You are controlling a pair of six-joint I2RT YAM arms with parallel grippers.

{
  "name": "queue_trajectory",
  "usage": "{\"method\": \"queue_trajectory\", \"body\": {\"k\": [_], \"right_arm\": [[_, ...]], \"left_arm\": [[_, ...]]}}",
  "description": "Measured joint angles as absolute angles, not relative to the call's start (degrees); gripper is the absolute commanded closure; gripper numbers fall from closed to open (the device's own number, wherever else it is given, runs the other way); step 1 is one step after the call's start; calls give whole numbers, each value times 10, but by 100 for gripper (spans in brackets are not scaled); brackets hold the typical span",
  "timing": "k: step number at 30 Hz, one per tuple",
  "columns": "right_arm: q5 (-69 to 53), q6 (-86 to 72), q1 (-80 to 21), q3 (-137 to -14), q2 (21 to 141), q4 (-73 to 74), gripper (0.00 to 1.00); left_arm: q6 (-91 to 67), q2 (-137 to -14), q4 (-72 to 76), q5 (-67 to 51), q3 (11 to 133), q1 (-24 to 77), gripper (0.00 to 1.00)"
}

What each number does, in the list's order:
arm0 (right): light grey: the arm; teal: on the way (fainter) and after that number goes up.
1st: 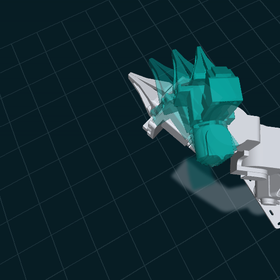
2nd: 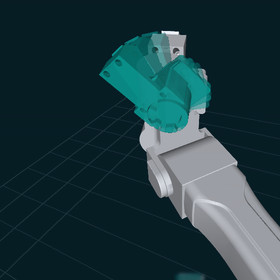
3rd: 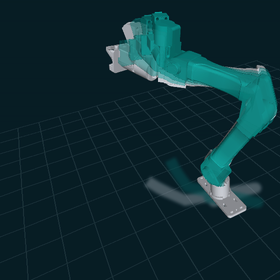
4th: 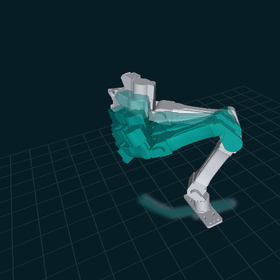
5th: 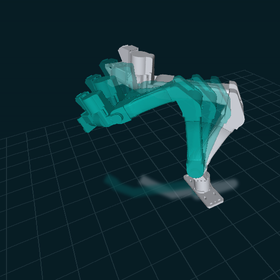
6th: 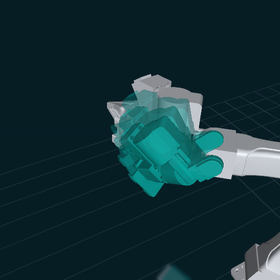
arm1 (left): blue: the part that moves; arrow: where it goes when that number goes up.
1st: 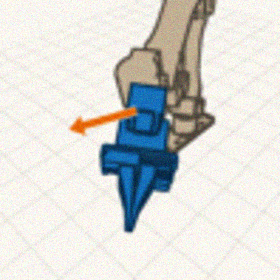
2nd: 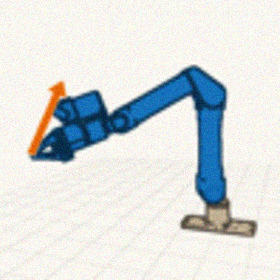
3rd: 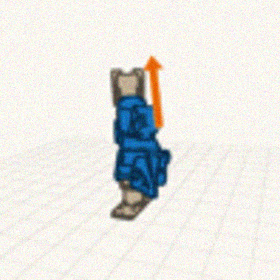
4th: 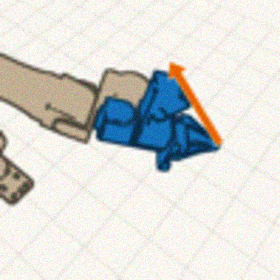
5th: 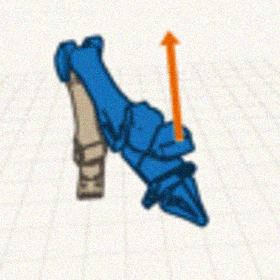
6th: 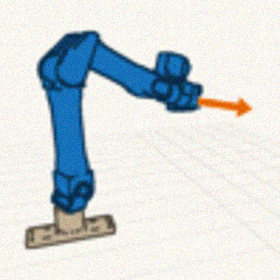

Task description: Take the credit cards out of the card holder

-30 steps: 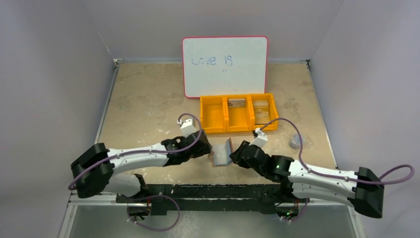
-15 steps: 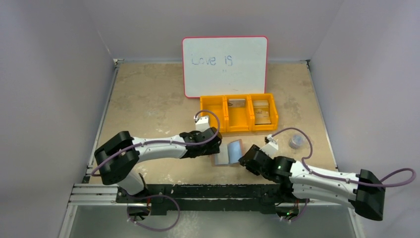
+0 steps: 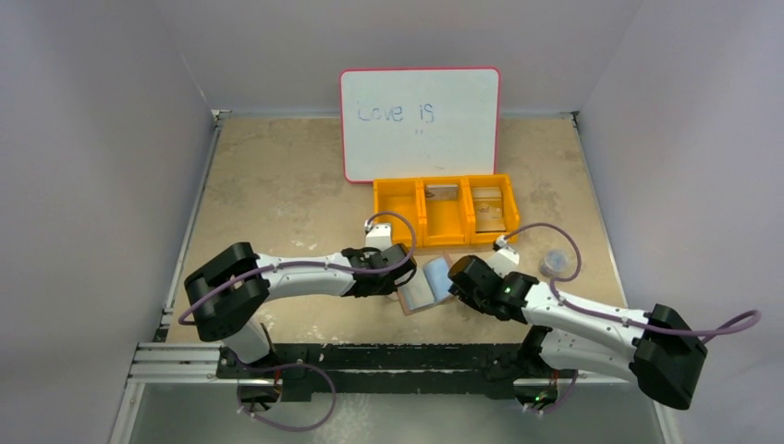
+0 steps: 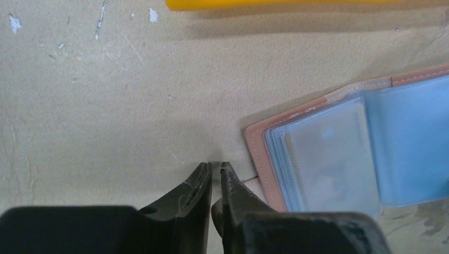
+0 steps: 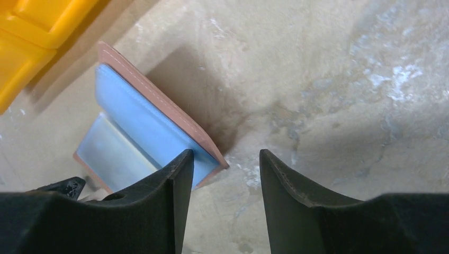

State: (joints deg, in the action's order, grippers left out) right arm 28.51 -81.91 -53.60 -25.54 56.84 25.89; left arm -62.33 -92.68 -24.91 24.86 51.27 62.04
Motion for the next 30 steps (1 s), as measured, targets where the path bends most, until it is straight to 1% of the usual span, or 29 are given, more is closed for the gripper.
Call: {"method": "queue_trajectory", "body": {"k": [1,9,12,13,15,16,18,19,21,22,23,24,30], "right_arm": [[286,-813,-536,-264,577,260,49],[286,-718,-533,-318,588,234,48],[284,-683,-528,-323,588,227,53],[281,-670,-526,-324,589,223,56],[269,-641,-516,-325,594,211,64],[258,-625,-509,-324,597,201,69],[232,-591,-495,-323,602,176,86],[220,-578,-489,-322,602,162,92],[198,-563,-483,-316,598,136,98],[194,-562,-482,-312,593,130,99],[188,-562,-481,-305,585,124,100],[183,-565,-480,-298,574,121,100],[168,-605,-479,-237,502,96,99]], "left_arm": [[-622,-927,-251,251,513,620,100],[-606,-927,-233,253,513,620,100],[-602,-924,-227,249,512,620,100],[-599,-923,-225,248,511,620,100],[-594,-915,-217,246,507,620,100],[-591,-910,-216,245,506,620,100],[-588,-898,-212,244,503,620,100],[-587,-892,-211,244,502,620,100],[-586,-882,-210,247,502,620,100],[-585,-881,-210,248,502,620,96],[-584,-879,-210,251,502,619,91],[-583,-879,-210,252,502,619,88],[-579,-879,-210,244,493,616,78]]}}
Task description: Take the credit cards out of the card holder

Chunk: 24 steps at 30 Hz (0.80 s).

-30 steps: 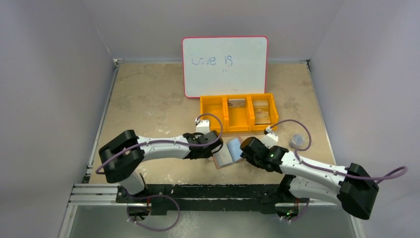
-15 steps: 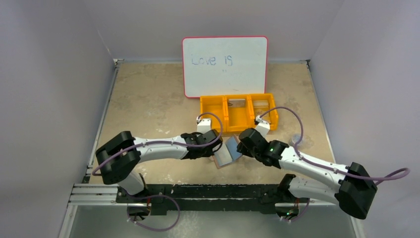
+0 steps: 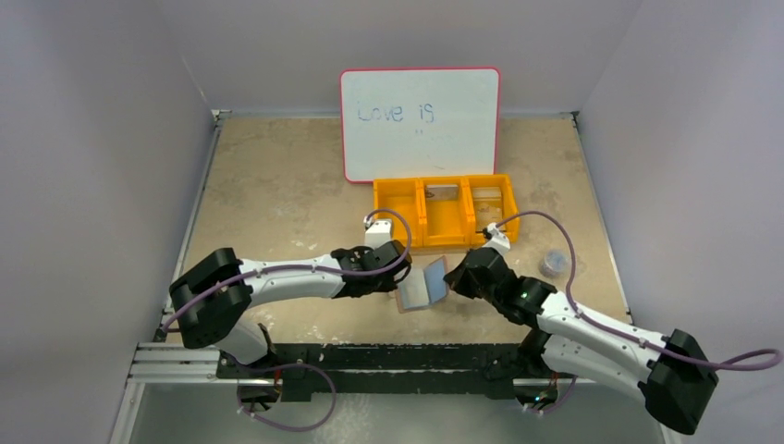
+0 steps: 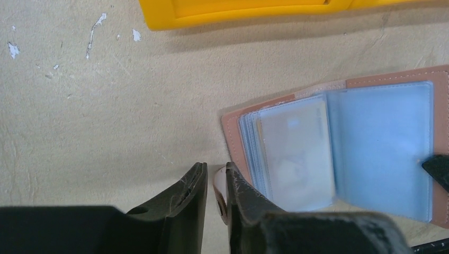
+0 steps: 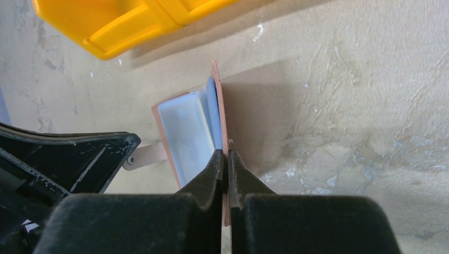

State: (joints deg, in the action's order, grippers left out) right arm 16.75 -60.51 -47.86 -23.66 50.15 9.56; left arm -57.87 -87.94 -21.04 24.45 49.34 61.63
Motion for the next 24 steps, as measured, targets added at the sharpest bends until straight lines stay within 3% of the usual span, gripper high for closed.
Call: {"method": "queue_trajectory", "body": {"k": [2,11,12,19,22,24], "right_arm": [[165,-618,-478,-225,494,93,99],[155,-654,-477,-211,505,80,98],[155,-657,-477,-211,507,80,98],[155,-676,-477,-204,507,80,96],[155,-677,-477,-199,506,77,96],[155,-677,-477,-197,506,75,96]], "left_arm": [[-579,-879,-211,241,491,616,78],[-578,-883,-227,228,488,616,94],[-579,-883,-229,227,488,616,93],[-581,-874,-257,220,487,616,61],[-590,-854,-257,216,471,616,62],[-593,-844,-258,214,463,616,70]]}}
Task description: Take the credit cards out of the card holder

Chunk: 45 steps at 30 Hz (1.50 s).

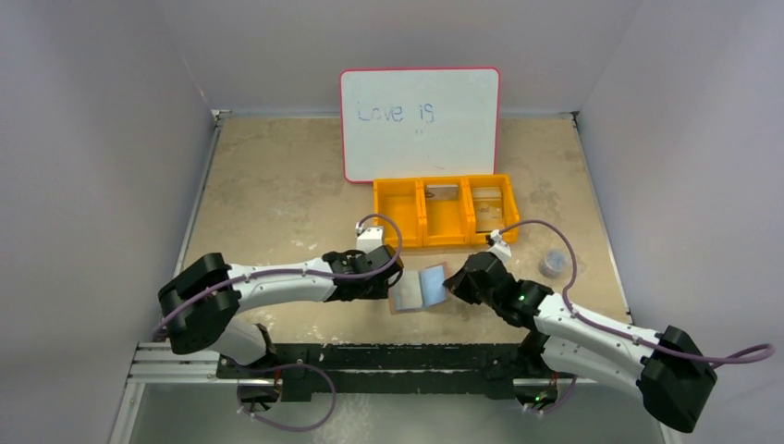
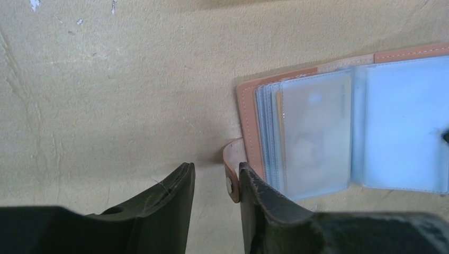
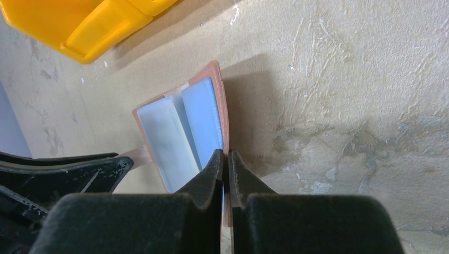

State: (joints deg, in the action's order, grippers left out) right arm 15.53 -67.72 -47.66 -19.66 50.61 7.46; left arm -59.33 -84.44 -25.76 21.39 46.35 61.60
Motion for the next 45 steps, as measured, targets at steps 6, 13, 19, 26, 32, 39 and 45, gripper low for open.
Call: {"method": "queue_trajectory", "body": {"k": [6,13,19,26,32,39,45], "right_arm": [[156,-679,-477,-196,510,70,93],[155,-701,-471,-191,520,78,80],[156,-707,-458,-178,533,79,75],[160,-679,-457,-210,561,106,74],[153,-607,-457,-272,503,110,69],[43,-525,-457,-296,531,-20,73],[-15,-505,-457,-339,645,-67,74]], "left_arm": [[-607,-856,-255,217,463,616,100],[-635,-831,-278,267,463,616,100],[-638,-761,-269,281,462,614,100],[-638,-810,-263,270,462,612,100],[-636,-802,-258,265,463,612,100],[-637,-782,-253,265,463,612,100],[-637,-774,-249,264,463,612,100]]}}
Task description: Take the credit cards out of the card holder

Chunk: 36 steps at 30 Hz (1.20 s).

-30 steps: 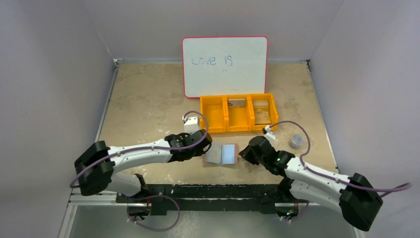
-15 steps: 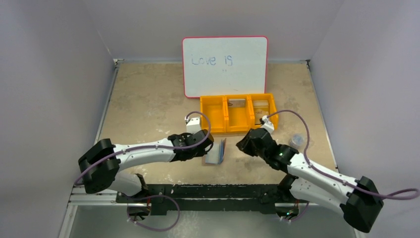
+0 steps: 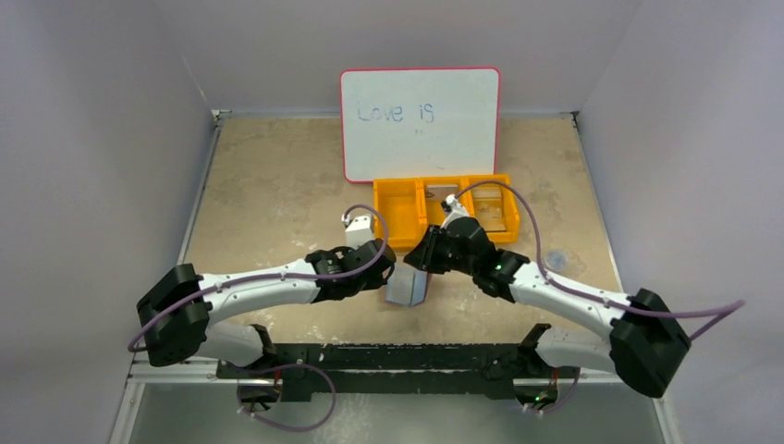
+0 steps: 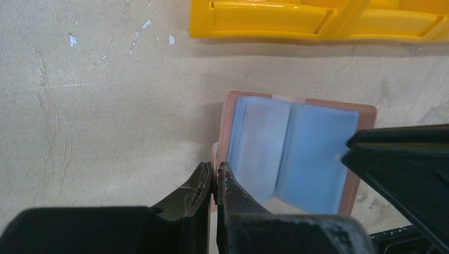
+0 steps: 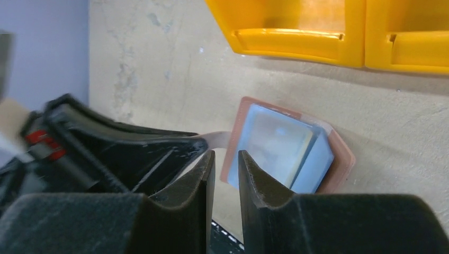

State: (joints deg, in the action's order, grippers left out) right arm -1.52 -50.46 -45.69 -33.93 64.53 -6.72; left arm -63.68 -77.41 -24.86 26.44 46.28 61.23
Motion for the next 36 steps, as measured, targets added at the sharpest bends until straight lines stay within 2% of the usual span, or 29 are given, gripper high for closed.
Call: {"method": "queue_trajectory", "body": {"k": [5,8,9,16,18,22,26,34,36], "right_arm": [[-38,-487,-457,-345,720,-67,65],[-59,-468,-458,-347,770,-63,51],[-61,-461,-460,-347,779,-59,50],[-64,-415,-477,-352,797,-57,44],[-50,-407,-485,-361,816,-50,39],[-14,-397,-510,-383,847,-40,37],[9,-397,-526,-392,855,-39,41],[92,-430,-545,-436,890,6,65],[106,-438,-548,-438,892,10,77]], "left_arm": [[-637,-764,-248,263,463,612,100],[-637,-759,-248,262,463,612,100],[-639,-759,-248,262,463,612,100],[-644,-758,-237,262,453,612,100],[-647,-758,-232,261,446,612,100],[-656,-758,-225,260,431,612,100],[-664,-758,-218,258,422,612,100],[-670,-756,-218,258,413,612,100],[-670,-756,-221,258,411,612,100]]}}
